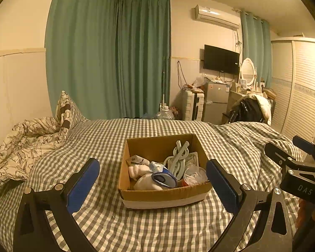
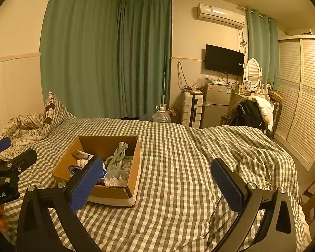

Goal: Organize objects

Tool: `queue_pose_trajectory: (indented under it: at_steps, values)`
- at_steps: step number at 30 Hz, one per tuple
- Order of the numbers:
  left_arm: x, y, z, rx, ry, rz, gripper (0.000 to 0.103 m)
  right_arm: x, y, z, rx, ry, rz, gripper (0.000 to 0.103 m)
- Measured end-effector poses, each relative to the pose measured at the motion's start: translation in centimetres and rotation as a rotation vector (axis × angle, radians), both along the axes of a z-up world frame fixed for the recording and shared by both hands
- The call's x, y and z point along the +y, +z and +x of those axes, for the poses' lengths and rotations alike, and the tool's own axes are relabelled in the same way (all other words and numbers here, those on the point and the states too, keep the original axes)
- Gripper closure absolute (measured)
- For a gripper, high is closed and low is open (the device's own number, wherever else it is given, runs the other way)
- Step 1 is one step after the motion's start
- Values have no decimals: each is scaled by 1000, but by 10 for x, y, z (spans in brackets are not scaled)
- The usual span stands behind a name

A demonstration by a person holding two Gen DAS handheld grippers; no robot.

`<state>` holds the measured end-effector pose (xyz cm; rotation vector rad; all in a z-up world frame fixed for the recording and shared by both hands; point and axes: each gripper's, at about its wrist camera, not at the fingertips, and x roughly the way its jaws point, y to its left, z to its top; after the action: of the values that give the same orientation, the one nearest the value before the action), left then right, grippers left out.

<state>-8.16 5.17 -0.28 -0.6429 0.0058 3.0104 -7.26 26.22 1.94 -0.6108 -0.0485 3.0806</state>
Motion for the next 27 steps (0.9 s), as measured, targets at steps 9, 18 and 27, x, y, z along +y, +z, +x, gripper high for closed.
queue_pose_trajectory:
  at_steps: [9, 18, 27]
  values:
    - [-1, -3, -1, -18, -4, 15, 0, -1, -2, -1, -4, 2, 3, 0]
    - [-2, -3, -1, -16, -3, 20, 0, 0, -3, -2, -5, 4, 7, 0]
    - [-2, -3, 0, -14, -9, 16, 0, 0, -4, -2, -3, 6, 4, 0]
